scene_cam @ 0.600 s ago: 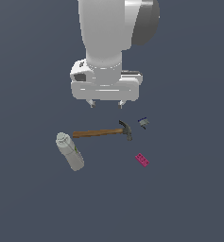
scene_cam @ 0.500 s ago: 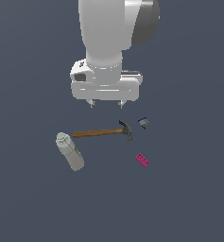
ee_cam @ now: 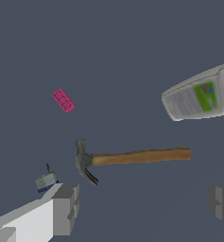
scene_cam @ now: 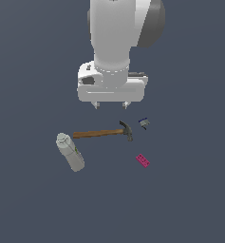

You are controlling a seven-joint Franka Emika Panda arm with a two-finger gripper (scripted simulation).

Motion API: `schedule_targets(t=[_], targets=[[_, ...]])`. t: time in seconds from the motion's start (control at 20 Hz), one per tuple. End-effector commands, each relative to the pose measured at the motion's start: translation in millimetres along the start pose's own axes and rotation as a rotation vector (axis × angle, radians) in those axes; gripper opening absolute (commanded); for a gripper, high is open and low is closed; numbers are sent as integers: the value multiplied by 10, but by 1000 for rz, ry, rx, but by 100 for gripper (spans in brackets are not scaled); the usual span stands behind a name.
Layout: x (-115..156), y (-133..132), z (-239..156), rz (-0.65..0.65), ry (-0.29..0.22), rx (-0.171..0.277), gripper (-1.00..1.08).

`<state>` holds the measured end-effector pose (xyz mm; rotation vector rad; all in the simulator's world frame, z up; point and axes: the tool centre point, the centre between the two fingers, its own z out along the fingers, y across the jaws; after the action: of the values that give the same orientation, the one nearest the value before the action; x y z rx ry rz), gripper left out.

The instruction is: Pick up a designated object from a clutter of objects.

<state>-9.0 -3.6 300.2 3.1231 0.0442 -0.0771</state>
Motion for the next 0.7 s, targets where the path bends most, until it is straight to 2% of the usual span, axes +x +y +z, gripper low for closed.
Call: schedule_targets(t=[0.0,0.3,0.65], targets=[[-1,0,1,-2,0,-1,100],[35,-23,39,-15,1,-3,100],[224,-164,261,-90,6,-13,100]])
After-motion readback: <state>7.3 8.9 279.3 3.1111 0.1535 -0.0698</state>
